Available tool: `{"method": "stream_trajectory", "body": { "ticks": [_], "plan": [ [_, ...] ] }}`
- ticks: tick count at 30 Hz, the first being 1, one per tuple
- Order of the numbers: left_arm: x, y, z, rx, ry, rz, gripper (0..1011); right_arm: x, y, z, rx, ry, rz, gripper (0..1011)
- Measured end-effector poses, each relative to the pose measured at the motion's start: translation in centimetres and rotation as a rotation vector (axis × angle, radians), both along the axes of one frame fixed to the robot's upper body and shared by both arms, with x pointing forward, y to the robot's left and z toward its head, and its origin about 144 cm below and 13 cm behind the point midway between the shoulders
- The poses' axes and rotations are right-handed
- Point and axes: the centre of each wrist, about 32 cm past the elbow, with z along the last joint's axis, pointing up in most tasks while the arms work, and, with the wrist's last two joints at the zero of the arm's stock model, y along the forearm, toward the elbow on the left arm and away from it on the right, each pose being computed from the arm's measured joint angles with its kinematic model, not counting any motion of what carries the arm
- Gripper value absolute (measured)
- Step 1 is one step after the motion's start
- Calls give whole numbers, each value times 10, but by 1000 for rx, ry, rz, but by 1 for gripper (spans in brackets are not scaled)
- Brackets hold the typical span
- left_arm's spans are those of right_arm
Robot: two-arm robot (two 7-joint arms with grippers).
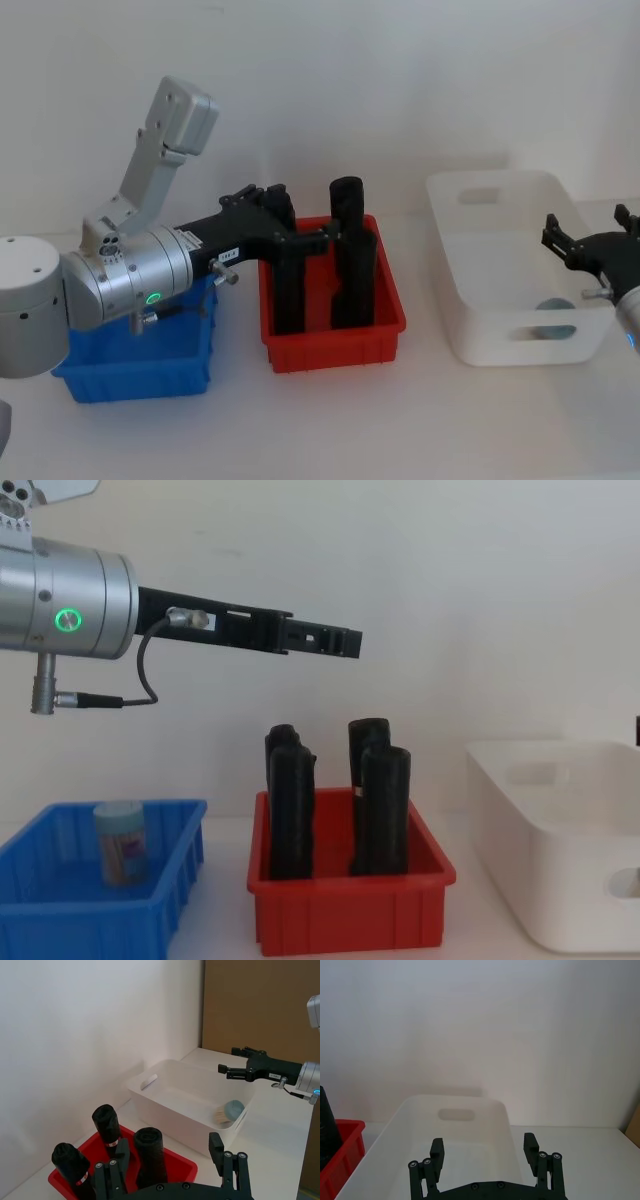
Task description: Pick the cotton swabs from the blue box and place them into the white box.
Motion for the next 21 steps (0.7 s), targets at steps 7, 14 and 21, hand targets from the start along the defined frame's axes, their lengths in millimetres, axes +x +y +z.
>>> {"method": "stream_trajectory", "body": {
  "ticks": [7,14,21],
  "plan": [
    [-1,-1,-3,1,-4,6,1004,-3,1,0,1,-4,5,1002],
    [-6,-6,-16,13,-35,52,1004,-15,5,-1,4,-8,45,1002],
    [-14,-13,-34,25,-81,114,1004,-35,13,-2,11,-13,107,1002]
  ]
}}
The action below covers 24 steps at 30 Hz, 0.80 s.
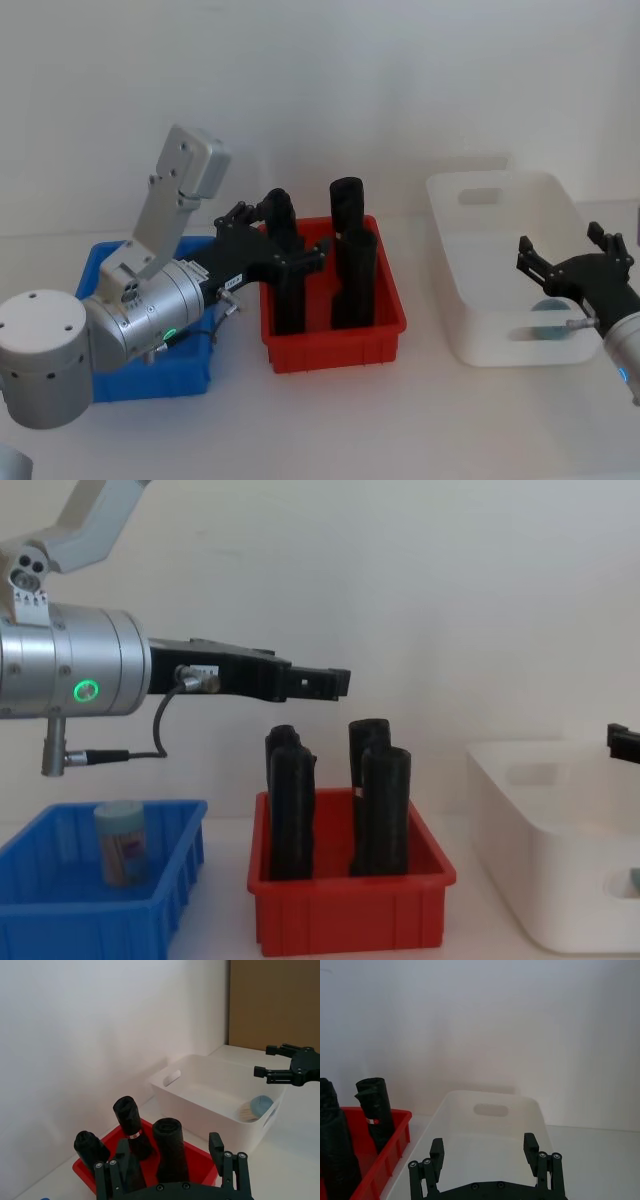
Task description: Pick the cotton swabs from the blue box and place them into the white box.
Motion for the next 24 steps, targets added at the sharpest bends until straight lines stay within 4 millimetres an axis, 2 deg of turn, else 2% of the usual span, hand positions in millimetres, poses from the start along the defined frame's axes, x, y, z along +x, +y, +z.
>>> {"method": "stream_trajectory", "body": {
  "ticks": [17,24],
  "plan": [
    [-25,-17,-44,7,-117,141,1004,-51,22,2,34,-8,164,1002],
    [-38,-25,-62,-3,-169,199,1004,-65,28,4,46,-8,206,1002]
  ]
}}
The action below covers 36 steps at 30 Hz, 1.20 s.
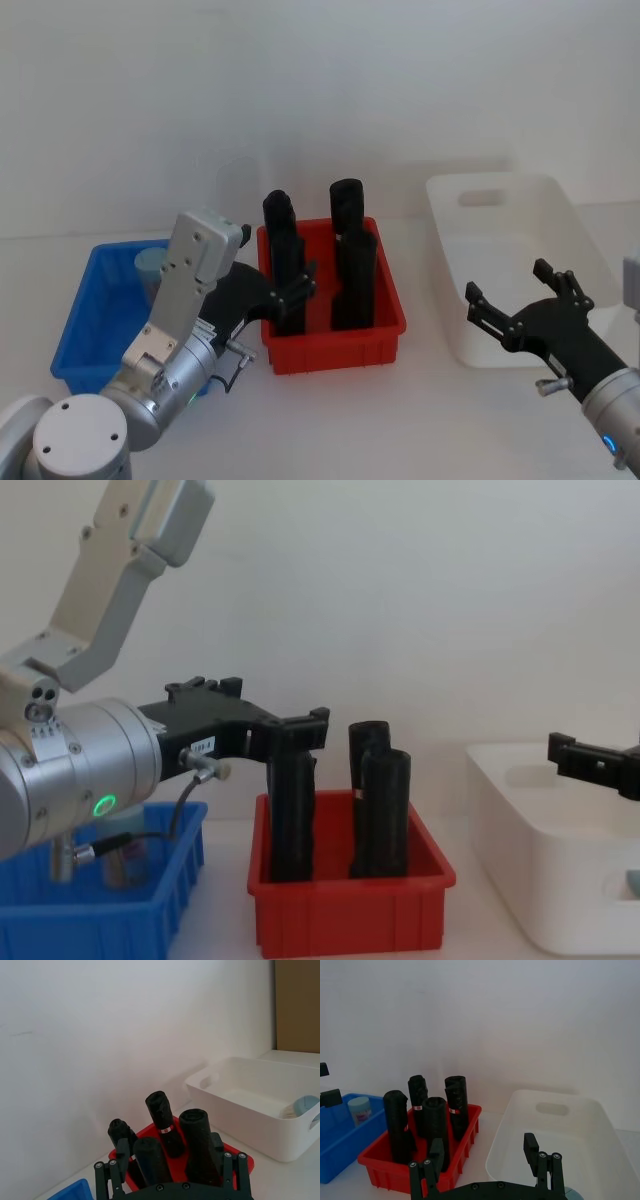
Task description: Pick the cotton swabs from the blue box and place them into the white box.
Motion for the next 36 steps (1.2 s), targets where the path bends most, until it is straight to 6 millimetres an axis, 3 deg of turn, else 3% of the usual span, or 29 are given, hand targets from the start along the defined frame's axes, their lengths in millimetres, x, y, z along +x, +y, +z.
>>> {"method": "stream_trajectory", "body": {
  "ticks": [11,36],
  "plan": [
    [-13,-7,-16,-14,-44,47,1004,-3,1,0,4,0,8,1002],
    [-13,-7,-17,-16,-47,51,1004,7,1,-1,1,-1,21,1002]
  ]
}}
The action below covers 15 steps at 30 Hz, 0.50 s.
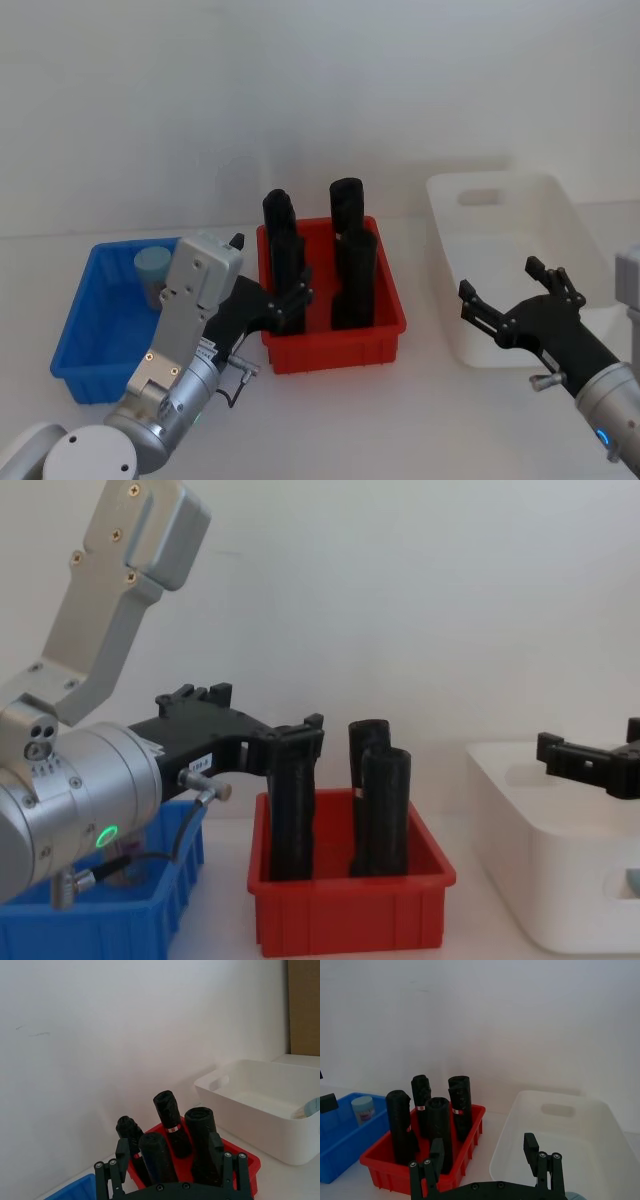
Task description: Pick the cotton swabs from the blue box and place them into the white box.
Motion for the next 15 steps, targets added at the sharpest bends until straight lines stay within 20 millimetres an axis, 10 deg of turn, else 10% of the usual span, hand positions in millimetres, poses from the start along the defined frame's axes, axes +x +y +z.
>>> {"method": "stream_trajectory", "body": {
  "ticks": [15],
  "plan": [
    [0,0,0,0,0,0,1004,38,11,-9,-25,3,67,1002]
  ]
}}
